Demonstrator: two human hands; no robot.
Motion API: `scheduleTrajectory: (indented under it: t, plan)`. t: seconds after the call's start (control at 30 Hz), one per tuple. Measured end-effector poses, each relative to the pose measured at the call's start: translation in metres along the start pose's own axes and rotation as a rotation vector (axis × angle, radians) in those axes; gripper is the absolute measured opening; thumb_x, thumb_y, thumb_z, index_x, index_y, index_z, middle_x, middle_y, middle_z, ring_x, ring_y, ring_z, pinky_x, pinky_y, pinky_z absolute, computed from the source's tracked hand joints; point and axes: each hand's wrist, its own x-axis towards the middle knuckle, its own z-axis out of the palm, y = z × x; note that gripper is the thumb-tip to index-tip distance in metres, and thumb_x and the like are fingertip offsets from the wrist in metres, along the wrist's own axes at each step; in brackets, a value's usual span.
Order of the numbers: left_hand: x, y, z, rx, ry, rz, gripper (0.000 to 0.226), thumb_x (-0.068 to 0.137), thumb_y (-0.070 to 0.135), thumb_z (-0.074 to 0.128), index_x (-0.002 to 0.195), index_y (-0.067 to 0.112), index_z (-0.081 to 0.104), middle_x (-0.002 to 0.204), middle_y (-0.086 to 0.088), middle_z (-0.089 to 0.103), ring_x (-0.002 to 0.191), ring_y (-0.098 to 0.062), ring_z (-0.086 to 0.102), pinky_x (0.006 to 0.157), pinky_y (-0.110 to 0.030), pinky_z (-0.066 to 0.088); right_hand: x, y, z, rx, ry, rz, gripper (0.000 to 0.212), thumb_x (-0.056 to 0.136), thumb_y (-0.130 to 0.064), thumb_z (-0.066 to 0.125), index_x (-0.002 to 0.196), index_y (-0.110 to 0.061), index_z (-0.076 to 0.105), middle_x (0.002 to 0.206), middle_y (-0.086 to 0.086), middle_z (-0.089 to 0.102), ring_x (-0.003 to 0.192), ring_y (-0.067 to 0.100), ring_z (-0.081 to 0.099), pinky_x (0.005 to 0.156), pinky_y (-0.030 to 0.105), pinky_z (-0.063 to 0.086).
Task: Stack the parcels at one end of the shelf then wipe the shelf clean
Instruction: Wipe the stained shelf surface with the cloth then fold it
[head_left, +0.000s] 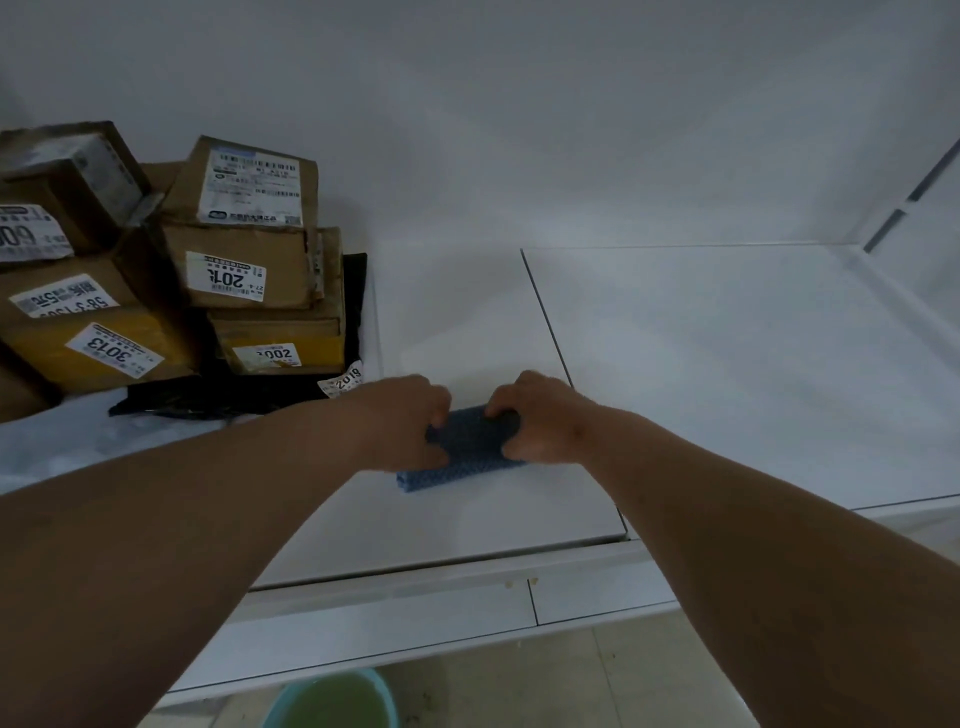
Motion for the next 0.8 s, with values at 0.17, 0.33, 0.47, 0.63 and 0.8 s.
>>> scheduleTrajectory:
  t: [0.17, 0.33, 0.47, 0.63, 0.8]
  plan:
    - [0.000, 0.006, 0.002, 0.257, -0.130, 0.060, 0.057, 0.076, 0.050, 0.066, 0.123, 0.023, 0.046, 0.115, 0.000, 0.046, 0.100, -0.020, 0.054, 0.079, -0.035, 0.050, 0.005, -0.001, -0.002, -0.069, -0.175, 0.009, 0.077, 0.070, -0.026, 0.080, 0.138, -0.032, 0.043, 0.126, 0.004, 0.038, 0.113, 0.029, 0.048, 0.095, 0.046, 0.049]
    - [0.013, 0.008, -0.019, 0.303, -0.120, 0.017, 0.029, 0.088, 0.027, 0.047, 0.106, 0.014, 0.065, 0.105, -0.005, 0.066, 0.094, -0.021, 0.063, 0.078, -0.032, 0.054, 0.011, -0.008, -0.012, -0.162, -0.013, -0.079, 0.025, 0.084, -0.022, 0.055, 0.109, -0.020, 0.061, 0.104, 0.006, 0.058, 0.101, 0.028, 0.058, 0.074, 0.032, 0.044]
    - [0.021, -0.012, -0.054, 0.161, 0.066, -0.087, 0.031, 0.094, 0.023, 0.042, 0.114, 0.014, 0.064, 0.111, -0.006, 0.065, 0.102, -0.022, 0.060, 0.089, -0.036, 0.051, 0.019, -0.004, -0.036, -0.034, 0.149, -0.018, 0.012, 0.088, -0.025, 0.047, 0.093, -0.022, 0.057, 0.097, 0.005, 0.061, 0.098, 0.028, 0.058, 0.083, 0.037, 0.048]
    - [0.031, -0.033, -0.056, 0.213, 0.326, -0.075, 0.027, 0.098, 0.023, 0.039, 0.115, 0.020, 0.059, 0.105, -0.002, 0.066, 0.095, -0.019, 0.062, 0.081, -0.034, 0.051, 0.034, -0.005, -0.041, -0.042, 0.431, 0.006, 0.022, 0.090, -0.021, 0.044, 0.107, -0.024, 0.058, 0.099, 0.001, 0.060, 0.095, 0.024, 0.056, 0.091, 0.040, 0.038]
    - [0.038, -0.032, -0.021, 0.314, 0.143, -0.070, 0.030, 0.096, 0.029, 0.042, 0.116, 0.022, 0.062, 0.111, -0.001, 0.064, 0.101, -0.022, 0.060, 0.085, -0.034, 0.046, 0.044, -0.004, -0.018, -0.196, 0.235, 0.001, 0.038, 0.083, -0.029, 0.051, 0.121, -0.032, 0.060, 0.116, 0.002, 0.054, 0.109, 0.027, 0.052, 0.091, 0.038, 0.037]
